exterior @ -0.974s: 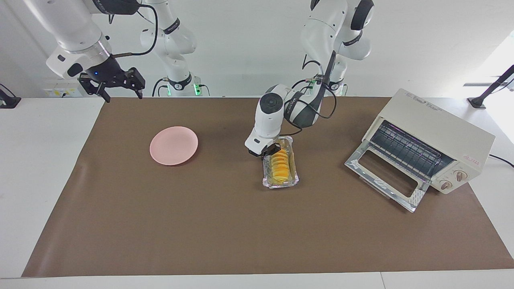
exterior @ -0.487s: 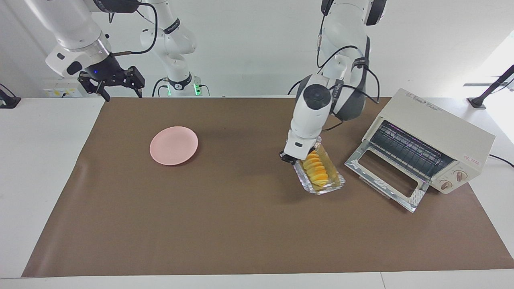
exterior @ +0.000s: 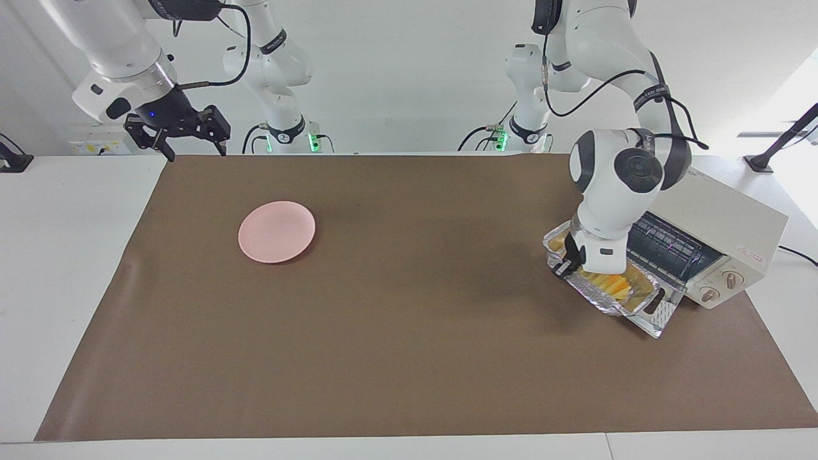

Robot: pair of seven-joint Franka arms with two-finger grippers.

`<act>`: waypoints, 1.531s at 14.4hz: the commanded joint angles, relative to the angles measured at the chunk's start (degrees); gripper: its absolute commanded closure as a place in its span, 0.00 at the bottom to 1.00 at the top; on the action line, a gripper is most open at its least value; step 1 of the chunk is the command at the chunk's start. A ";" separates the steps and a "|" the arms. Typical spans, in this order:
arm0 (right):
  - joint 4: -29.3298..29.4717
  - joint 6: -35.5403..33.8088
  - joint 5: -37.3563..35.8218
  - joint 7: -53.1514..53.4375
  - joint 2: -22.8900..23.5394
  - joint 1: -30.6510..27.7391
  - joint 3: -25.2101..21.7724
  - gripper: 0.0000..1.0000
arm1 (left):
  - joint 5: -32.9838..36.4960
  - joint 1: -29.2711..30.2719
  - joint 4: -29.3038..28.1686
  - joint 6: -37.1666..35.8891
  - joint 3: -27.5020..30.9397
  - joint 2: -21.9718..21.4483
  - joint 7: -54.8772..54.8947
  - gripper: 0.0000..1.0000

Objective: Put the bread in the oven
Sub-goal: 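Carry the foil tray with the left gripper into the open oven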

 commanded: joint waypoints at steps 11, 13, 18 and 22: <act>-1.27 0.22 0.50 0.30 -1.11 -1.03 0.69 0.00 | -0.12 10.98 -4.76 -2.28 1.30 -2.07 -0.57 1.00; -1.35 0.22 0.50 0.30 -1.11 -1.03 0.69 0.00 | -0.12 11.77 -6.34 -2.01 1.39 -2.68 0.49 1.00; -1.35 0.22 0.50 0.30 -1.11 -1.03 0.69 0.00 | -0.12 11.16 -8.99 -2.19 1.39 -4.09 1.29 1.00; -1.35 0.22 0.50 0.30 -1.11 -1.03 0.69 0.00 | -0.12 11.59 -10.04 -2.80 1.39 -4.62 2.25 1.00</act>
